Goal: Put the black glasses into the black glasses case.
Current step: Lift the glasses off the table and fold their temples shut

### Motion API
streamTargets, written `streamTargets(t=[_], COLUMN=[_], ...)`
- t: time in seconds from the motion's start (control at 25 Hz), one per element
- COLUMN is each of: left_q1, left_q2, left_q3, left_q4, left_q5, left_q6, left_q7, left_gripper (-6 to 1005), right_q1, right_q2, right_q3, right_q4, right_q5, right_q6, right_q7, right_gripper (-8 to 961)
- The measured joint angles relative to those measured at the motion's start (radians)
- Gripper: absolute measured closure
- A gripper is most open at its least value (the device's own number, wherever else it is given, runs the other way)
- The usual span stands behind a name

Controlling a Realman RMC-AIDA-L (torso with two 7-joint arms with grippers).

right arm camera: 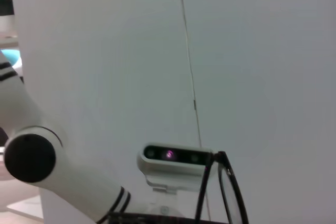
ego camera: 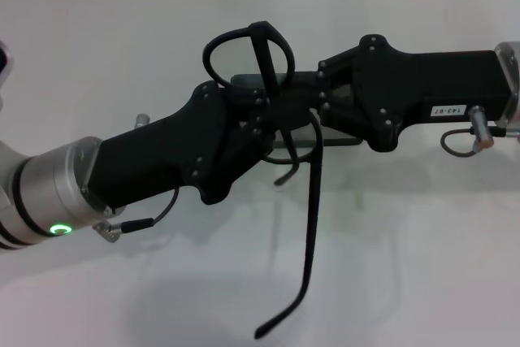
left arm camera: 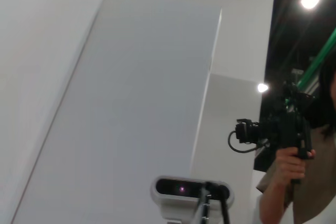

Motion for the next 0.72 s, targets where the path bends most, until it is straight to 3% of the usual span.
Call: streamTargets(t=[0.72], left_q1=[0.001], left_q2=[0.008], left_q3=[0.028], left_q4=[-0.03], left_q5=[-0.018], left_q6=[0.048], left_q7=[0.033], left_gripper=[972], right_q1=[-0.017], right_q2=[-0.004], right_q3=[0.027], right_q4=[0.039], right_q5=[0.022], right_q6=[0.045], right_q7=[-0.053], right_gripper=[906])
